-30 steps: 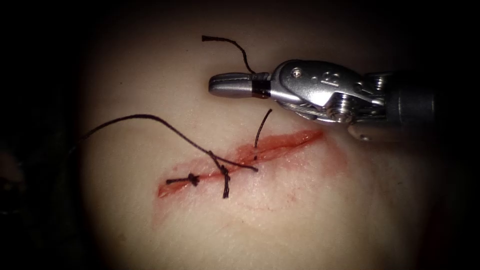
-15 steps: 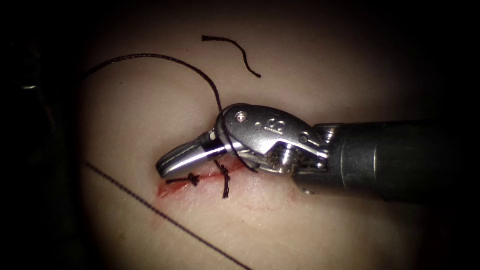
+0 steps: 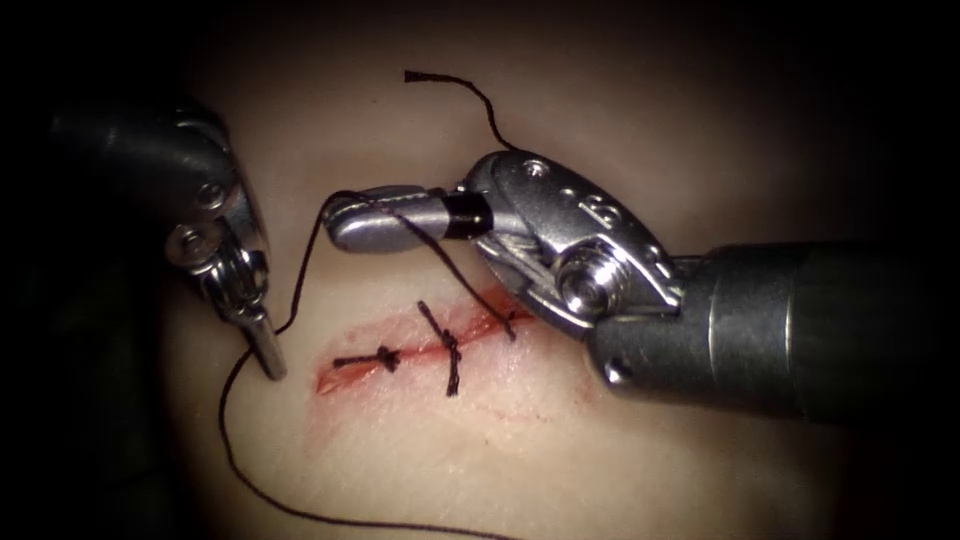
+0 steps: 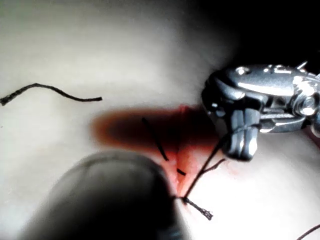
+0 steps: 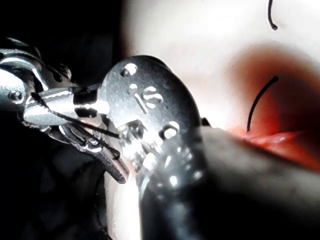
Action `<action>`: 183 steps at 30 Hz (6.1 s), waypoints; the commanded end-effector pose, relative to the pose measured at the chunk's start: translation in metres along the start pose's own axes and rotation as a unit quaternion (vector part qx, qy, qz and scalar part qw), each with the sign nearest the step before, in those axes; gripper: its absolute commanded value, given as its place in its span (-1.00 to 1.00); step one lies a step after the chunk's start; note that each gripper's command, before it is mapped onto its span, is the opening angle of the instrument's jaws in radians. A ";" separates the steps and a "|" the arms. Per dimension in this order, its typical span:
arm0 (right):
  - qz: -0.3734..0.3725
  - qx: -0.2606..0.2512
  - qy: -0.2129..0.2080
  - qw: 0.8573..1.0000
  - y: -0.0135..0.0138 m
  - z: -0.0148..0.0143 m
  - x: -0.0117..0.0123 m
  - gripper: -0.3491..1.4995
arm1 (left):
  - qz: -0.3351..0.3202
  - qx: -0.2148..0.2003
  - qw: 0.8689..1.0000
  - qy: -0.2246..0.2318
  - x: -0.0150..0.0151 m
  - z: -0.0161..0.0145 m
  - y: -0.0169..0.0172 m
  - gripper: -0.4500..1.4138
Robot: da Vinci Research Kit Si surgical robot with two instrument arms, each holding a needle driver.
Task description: Wound Closure
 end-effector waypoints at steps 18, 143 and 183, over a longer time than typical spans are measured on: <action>0.173 -0.052 -0.027 0.983 -0.0002 -0.0018 -0.0013 -1.00 | -0.030 -0.074 0.994 0.075 0.0031 -0.0004 0.0012 -1.00; -0.105 -0.117 -0.177 0.972 0.0000 -0.0038 -0.0009 -1.00 | -0.099 0.125 0.961 0.225 0.0030 -0.0104 0.0061 -1.00; -0.191 -0.036 -0.253 0.948 0.0021 -0.0072 -0.0014 -1.00 | 0.077 0.081 0.988 0.110 -0.0017 -0.0150 0.0058 -1.00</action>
